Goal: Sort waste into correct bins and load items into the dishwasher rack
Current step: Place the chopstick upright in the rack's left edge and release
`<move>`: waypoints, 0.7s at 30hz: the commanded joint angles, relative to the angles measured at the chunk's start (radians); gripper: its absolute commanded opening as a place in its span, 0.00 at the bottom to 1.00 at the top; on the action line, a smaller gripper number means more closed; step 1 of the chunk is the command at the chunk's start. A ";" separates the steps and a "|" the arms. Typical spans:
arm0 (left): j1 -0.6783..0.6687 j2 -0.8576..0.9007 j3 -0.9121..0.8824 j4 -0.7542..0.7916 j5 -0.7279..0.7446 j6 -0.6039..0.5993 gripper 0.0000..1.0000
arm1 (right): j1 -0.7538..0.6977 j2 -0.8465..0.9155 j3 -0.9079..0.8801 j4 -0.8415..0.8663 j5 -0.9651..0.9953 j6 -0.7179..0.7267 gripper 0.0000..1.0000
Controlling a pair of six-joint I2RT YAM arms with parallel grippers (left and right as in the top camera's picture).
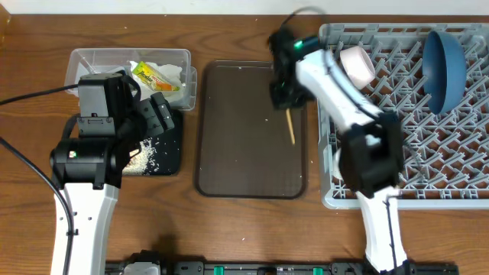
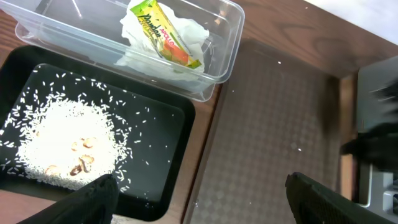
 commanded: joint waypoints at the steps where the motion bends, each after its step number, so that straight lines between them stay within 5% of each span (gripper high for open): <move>1: 0.004 0.002 0.023 -0.003 -0.008 0.005 0.89 | -0.073 -0.214 0.085 -0.005 0.032 -0.094 0.01; 7: 0.004 0.002 0.023 -0.003 -0.008 0.005 0.89 | -0.203 -0.360 0.085 0.000 0.191 -0.207 0.01; 21: 0.004 0.002 0.023 -0.002 -0.008 0.005 0.89 | -0.257 -0.233 -0.037 0.069 0.071 -0.255 0.01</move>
